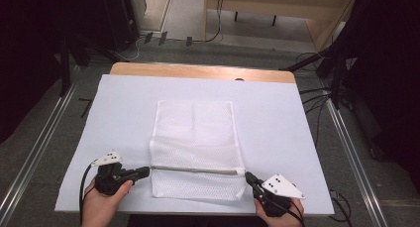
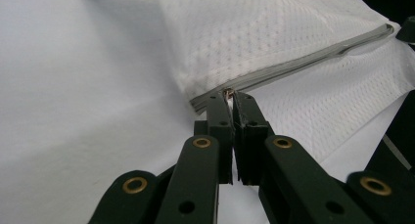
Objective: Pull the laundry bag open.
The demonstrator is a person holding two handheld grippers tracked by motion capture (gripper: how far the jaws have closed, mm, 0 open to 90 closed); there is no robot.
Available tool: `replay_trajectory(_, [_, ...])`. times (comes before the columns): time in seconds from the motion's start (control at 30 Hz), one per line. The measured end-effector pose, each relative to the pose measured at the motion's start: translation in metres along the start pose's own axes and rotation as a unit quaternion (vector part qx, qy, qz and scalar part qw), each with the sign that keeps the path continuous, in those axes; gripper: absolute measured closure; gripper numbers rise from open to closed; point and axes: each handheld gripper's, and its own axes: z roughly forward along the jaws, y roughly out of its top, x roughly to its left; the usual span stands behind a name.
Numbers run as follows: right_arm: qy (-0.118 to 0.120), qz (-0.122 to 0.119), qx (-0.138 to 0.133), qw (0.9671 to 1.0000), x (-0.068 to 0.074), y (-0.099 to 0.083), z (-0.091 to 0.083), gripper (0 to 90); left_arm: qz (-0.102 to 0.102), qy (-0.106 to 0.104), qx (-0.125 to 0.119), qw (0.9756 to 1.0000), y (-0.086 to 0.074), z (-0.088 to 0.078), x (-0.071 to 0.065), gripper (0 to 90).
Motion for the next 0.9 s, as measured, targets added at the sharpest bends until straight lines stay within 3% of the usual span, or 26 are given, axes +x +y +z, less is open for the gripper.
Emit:
replay_trajectory(0.23, [0.004, 0.001, -0.001, 1.0000, 0.000, 0.001, -0.001, 90.0, -0.003, -0.001, 0.013, 0.9999, -0.004, -0.005, 0.005, 88.3])
replay_trajectory(0.3, [0.011, -0.001, 0.000, 0.9999, 0.000, 0.000, -0.001, 90.0, 0.006, -0.007, 0.013, 0.9999, -0.004, -0.006, 0.005, 88.1])
replay_trajectory(0.37, [0.028, 0.001, 0.000, 0.9996, -0.002, -0.001, 0.000, 90.0, 0.001, -0.012, -0.031, 0.9995, -0.005, -0.011, 0.009, 83.5])
replay_trajectory(0.43, [0.034, 0.013, -0.004, 0.9993, -0.006, -0.003, -0.001, 90.0, -0.015, -0.007, -0.073, 0.9972, -0.004, -0.014, 0.011, 62.2])
replay_trajectory(0.47, [0.044, 0.020, -0.003, 0.9988, -0.008, -0.004, -0.001, 89.5, -0.012, 0.000, -0.089, 0.9960, -0.004, -0.016, 0.011, 56.4])
replay_trajectory(0.6, [0.074, 0.030, -0.006, 0.9968, -0.012, -0.007, 0.001, 64.4, 0.002, 0.046, -0.120, 0.9917, -0.005, -0.016, 0.011, 37.1])
replay_trajectory(0.67, [0.074, 0.044, -0.005, 0.9962, -0.013, -0.006, 0.001, 55.4, 0.002, 0.052, -0.123, 0.9910, -0.005, -0.015, 0.011, 30.2])
replay_trajectory(0.77, [0.054, 0.050, -0.007, 0.9973, -0.016, -0.004, 0.001, 45.9, 0.005, 0.084, -0.123, 0.9888, -0.005, -0.014, 0.013, 25.0])
replay_trajectory(0.9, [0.030, 0.051, -0.006, 0.9982, -0.027, -0.005, 0.000, 37.7, 0.003, 0.098, -0.124, 0.9875, -0.005, -0.017, 0.016, 19.0])
